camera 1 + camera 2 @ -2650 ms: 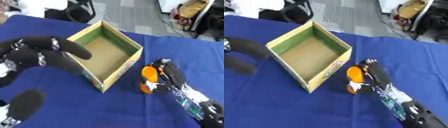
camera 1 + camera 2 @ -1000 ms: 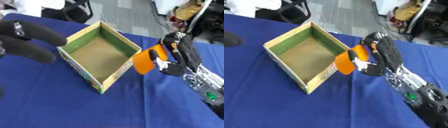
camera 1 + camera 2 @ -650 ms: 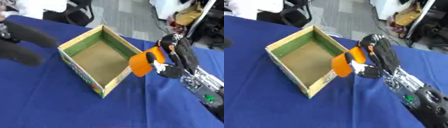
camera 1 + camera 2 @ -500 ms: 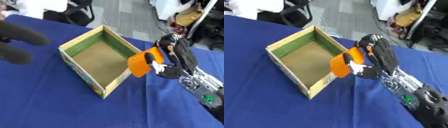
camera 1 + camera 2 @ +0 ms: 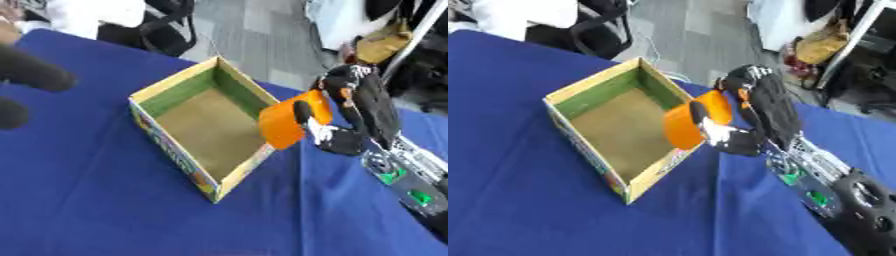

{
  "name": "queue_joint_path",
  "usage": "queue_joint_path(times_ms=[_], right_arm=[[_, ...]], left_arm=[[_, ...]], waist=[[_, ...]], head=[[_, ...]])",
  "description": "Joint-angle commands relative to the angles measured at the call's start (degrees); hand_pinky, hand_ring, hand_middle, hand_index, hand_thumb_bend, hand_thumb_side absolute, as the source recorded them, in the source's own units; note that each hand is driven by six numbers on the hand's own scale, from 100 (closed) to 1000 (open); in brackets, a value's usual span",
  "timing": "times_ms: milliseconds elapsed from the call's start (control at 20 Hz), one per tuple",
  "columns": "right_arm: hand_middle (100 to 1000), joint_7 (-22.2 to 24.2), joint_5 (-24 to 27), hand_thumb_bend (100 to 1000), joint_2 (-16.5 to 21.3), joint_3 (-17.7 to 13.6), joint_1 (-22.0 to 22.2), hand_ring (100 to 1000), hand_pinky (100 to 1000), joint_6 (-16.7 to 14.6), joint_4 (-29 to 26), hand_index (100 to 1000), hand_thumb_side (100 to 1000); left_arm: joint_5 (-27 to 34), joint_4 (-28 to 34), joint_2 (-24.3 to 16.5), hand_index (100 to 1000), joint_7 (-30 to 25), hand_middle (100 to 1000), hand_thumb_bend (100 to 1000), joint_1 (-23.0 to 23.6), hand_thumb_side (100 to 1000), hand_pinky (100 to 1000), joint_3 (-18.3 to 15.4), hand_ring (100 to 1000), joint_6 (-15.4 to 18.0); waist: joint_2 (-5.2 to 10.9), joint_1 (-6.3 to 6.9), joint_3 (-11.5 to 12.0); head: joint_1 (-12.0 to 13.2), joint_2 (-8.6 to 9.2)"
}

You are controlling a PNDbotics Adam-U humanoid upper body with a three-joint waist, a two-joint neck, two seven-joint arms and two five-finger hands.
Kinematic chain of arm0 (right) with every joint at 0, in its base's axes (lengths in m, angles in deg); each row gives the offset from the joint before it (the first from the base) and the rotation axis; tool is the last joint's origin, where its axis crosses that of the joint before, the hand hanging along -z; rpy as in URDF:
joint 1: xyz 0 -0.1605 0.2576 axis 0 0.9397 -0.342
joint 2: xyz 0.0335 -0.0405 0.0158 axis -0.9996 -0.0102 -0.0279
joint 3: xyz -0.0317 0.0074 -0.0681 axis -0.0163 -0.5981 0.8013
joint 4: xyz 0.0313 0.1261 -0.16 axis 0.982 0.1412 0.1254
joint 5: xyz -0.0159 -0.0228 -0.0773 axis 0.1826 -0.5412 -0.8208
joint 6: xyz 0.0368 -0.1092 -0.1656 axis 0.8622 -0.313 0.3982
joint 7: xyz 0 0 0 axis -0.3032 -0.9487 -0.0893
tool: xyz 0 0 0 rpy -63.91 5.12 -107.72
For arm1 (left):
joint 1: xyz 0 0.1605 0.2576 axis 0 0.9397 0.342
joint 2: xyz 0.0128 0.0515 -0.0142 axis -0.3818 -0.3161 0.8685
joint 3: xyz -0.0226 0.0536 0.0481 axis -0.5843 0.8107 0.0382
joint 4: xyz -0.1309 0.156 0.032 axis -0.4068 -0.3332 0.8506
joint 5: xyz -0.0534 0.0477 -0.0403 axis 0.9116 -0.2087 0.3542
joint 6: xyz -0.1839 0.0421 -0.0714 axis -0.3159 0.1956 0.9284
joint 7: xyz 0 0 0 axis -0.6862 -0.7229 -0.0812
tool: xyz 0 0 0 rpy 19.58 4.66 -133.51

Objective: Pick up objects on the table and place them in the box.

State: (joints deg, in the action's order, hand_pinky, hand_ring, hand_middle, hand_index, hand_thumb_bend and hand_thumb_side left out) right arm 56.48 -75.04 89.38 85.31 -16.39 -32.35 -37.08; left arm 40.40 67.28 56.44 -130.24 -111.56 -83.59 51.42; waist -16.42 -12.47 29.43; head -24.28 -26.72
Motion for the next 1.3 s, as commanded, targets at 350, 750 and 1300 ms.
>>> queue_joint_path(times_ms=[350, 750, 1300], right_arm=[[100, -1.3, -0.5, 100, 3.4, -2.6, 0.1, 100, 100, 1.7, -0.6, 149, 1000], [100, -2.2, -0.7, 100, 5.2, -4.2, 1.0, 100, 100, 3.4, 0.6, 148, 1000], [100, -3.5, 0.2, 100, 4.7, -4.2, 1.3, 100, 100, 4.4, 3.2, 152, 1000]], left_arm=[[1.1, 0.8, 1.2, 818, -10.0, 833, 118, -1.4, 883, 818, 0.0, 818, 9.3], [2.0, 0.8, 3.2, 816, -10.0, 834, 125, -1.4, 879, 813, -0.2, 819, 7.8], [2.3, 0.8, 3.9, 818, -10.0, 834, 118, -1.0, 887, 815, 1.2, 820, 7.5]], waist=[[0.34, -0.47, 1.1], [0.14, -0.48, 1.6], [-0.55, -0.48, 2.7]], head=[[-2.2, 1.52], [-3.9, 2.44], [-5.2, 3.44]])
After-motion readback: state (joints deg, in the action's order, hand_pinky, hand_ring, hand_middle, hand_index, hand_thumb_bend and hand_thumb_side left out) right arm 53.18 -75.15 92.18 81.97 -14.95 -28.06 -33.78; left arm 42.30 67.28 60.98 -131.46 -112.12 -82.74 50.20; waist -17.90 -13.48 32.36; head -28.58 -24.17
